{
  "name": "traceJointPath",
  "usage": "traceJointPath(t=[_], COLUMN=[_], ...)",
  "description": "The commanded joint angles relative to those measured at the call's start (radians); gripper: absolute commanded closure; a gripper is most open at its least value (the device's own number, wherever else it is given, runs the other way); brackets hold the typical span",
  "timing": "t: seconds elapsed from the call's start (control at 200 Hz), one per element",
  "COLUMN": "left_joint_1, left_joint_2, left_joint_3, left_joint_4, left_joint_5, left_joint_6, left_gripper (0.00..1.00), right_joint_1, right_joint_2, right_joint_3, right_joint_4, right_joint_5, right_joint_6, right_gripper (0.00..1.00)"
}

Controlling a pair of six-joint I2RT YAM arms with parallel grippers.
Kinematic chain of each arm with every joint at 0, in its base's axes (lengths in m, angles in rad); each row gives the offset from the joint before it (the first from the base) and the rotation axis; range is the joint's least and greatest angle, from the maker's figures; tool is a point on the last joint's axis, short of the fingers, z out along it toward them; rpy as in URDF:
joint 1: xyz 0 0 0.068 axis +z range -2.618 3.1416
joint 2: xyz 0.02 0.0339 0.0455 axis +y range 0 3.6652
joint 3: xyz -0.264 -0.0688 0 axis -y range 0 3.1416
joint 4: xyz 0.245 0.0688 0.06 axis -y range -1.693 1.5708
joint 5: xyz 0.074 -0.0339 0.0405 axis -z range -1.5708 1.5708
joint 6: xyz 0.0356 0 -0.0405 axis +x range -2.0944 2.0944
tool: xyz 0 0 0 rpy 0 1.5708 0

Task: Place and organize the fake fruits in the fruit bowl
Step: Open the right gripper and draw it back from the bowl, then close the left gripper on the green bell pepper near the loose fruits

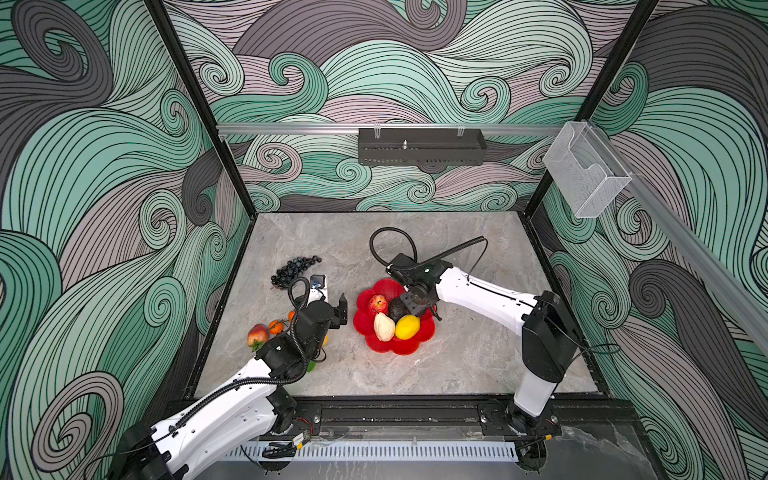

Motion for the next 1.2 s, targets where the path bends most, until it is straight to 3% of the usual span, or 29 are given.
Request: traceJointPath(t=[0.0,0.235,0.58,0.786,0.866,1.066,1.196], left_joint_1=[0.006,0.008,0.011,0.014,0.013,0.014,0.013], left_joint_2=[0.017,0.054,-0.011,0.052,0.039,0.038,0.079], left_joint_3=[0.011,0.036,0.144,0.215,0.197,0.214,0.172], left_joint_4=[0.023,-0.010,-0.504,-0.797,-0.822,-1.007,-1.024], left_joint_5=[-0.025,-0.016,0.029,0.087,0.156,0.145,0.183], left_joint_6=[0.005,-0.042,-0.393,-0.622,-0.645,-0.788,-0.847], left_gripper=[0.09,0.10,0.11,0.13,0.13,0.13,0.13], right_joint_1=[0.006,0.001,-0.038,-0.107,-0.130,-0.170,-0.178], right_joint_2=[-0.097,-0.335,-0.772,-0.832,-0.835,-0.850,-0.862], right_joint_3=[-0.004,-0.166,-0.647,-0.846,-0.896,-0.971,-0.999], right_joint_4=[-0.026,0.109,0.533,0.704,0.744,0.805,0.843], right_joint_5=[-0.012,0.053,0.061,-0.024,-0.053,-0.058,-0.064], right_joint_6=[0.003,0.016,0.115,0.236,0.257,0.258,0.269], right_gripper=[0.51,0.41,0.20,0.18,0.17,0.16,0.16])
